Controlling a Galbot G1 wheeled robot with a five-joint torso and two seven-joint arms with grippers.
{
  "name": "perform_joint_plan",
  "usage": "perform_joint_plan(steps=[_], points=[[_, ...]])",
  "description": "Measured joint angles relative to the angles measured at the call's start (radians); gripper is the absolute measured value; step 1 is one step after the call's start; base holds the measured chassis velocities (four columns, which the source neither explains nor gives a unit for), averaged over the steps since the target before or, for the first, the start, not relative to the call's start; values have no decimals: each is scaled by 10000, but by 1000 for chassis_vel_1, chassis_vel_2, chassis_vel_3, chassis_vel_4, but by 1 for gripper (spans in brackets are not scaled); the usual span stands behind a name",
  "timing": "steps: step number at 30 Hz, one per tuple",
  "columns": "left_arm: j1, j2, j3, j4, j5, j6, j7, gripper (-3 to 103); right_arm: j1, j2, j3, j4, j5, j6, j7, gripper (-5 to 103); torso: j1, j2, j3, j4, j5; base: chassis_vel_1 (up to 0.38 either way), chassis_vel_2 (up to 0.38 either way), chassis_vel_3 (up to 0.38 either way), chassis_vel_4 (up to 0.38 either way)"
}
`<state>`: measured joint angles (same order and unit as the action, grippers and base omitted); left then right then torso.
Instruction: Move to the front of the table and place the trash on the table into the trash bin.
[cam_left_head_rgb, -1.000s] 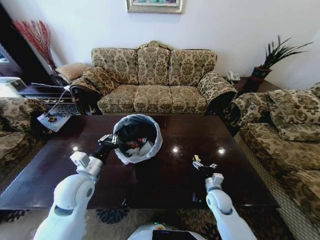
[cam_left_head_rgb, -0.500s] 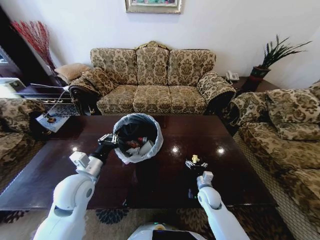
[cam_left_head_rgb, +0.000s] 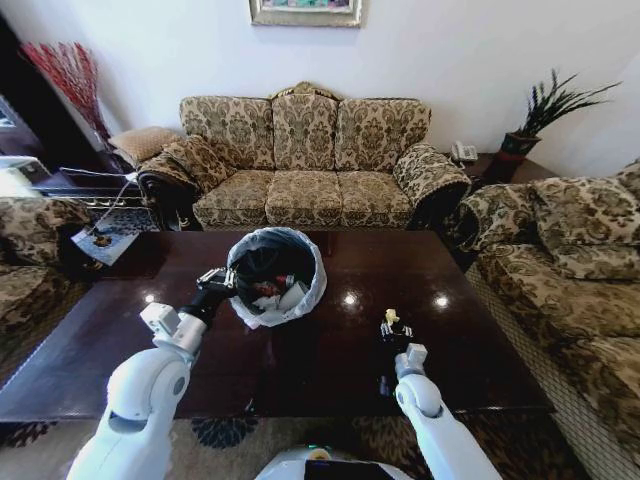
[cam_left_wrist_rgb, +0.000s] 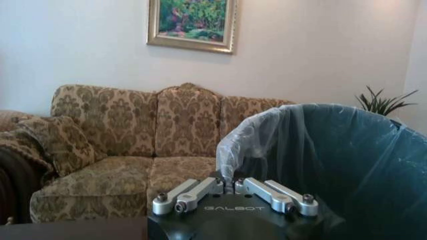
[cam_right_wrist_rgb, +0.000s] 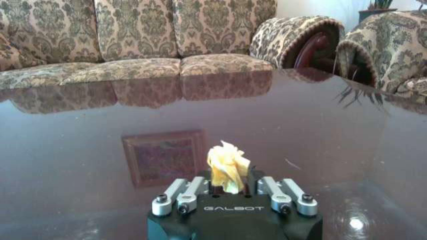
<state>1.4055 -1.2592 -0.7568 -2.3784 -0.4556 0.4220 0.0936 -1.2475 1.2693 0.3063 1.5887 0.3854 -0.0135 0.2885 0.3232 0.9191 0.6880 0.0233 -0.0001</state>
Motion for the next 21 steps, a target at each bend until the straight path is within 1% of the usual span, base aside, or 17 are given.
perform_joint_plan(steps=[1,4,5,7,8,9,13,15,16,18,19,20,21], points=[[0,0,0,0,0,0,0,3,0,0,0,0,0,0,0,33,0,0,0,0,0,0,0,0,0],[-4,16,0,-17,0,19,-1,3,123,-8,-23,-119,34,27,0,16,0,0,0,1,0,0,0,0,0],[-4,16,0,-17,0,19,-1,3,123,-8,-23,-119,34,27,0,16,0,0,0,1,0,0,0,0,0],[-6,14,9,-21,4,27,-2,3,171,-23,-25,-180,39,51,-6,5,0,0,0,0,1,0,0,0,0],[-6,14,10,-23,6,28,-2,3,186,-35,-22,-193,48,57,-10,5,0,0,0,0,0,0,0,0,0],[-6,15,10,-26,9,29,-4,3,215,-51,0,-198,78,64,-11,2,0,0,0,0,1,0,0,0,0],[-1,16,8,-31,12,33,-9,3,306,-76,168,11,248,56,61,1,0,-1,1,-1,3,0,0,0,0],[45,19,8,-63,13,35,-10,3,388,-36,645,920,350,-258,101,0,0,-1,0,1,1,0,0,0,0],[45,19,8,-63,13,35,-10,3,388,-36,645,920,350,-258,101,0,0,-1,0,1,1,0,0,0,0],[74,20,17,-64,16,38,-7,3,504,-67,1004,2287,493,-857,5,0,0,-1,0,-2,3,0,0,0,0],[77,19,30,-57,17,38,-5,3,622,-299,971,3093,717,-1143,29,0,0,0,0,0,1,0,0,0,0],[77,19,30,-57,17,38,-5,3,622,-299,971,3093,717,-1143,29,0,0,0,0,0,1,0,0,0,0],[74,18,48,-22,20,38,-6,3,789,-553,867,3813,970,-1433,61,0,0,0,0,0,-1,0,0,0,0]])
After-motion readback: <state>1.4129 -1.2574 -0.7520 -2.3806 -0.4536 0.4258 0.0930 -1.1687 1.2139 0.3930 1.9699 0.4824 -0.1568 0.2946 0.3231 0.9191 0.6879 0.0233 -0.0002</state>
